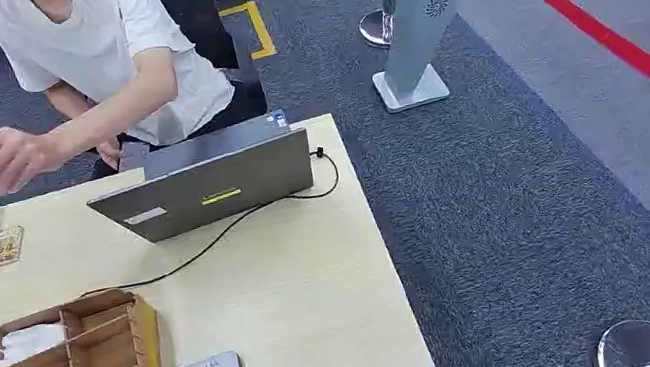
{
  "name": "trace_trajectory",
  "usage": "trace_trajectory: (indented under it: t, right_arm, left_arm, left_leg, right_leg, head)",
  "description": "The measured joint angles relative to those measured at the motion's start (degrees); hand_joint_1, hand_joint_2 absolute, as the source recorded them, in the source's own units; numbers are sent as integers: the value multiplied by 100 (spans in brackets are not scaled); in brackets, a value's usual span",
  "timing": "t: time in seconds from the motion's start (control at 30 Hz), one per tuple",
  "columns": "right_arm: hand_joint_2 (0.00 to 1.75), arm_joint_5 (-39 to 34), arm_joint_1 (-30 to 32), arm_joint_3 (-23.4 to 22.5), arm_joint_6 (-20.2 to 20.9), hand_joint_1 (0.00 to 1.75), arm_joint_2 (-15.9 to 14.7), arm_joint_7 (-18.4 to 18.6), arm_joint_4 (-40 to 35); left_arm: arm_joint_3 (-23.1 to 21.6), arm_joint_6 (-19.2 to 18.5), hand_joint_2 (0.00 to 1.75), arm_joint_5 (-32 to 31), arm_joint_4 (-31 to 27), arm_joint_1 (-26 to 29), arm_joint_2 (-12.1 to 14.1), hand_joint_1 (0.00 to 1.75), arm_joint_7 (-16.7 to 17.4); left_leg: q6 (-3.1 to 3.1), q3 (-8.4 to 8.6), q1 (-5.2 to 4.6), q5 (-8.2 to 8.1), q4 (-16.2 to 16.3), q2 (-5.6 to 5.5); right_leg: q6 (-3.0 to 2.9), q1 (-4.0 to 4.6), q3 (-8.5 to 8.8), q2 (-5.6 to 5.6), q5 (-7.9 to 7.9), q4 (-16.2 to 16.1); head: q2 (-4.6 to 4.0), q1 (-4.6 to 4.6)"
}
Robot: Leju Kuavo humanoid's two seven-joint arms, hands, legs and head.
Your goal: Pass the card to the sensor for recognition and then transmit it.
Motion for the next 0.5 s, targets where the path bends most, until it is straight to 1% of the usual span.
trace_trajectory:
  t: [0.5]
  right_arm:
    - [0, -120, -243, 428, -85, 0, -98, 173, -4]
  left_arm:
    - [-1965, -754, 175, -1360, 527, -1175, 988, 0, 1451]
  left_leg:
    - [0, -2, 0, 0, 1, 1]
  right_leg:
    - [0, 0, -2, 2, 1, 2]
  head:
    - [0, -2]
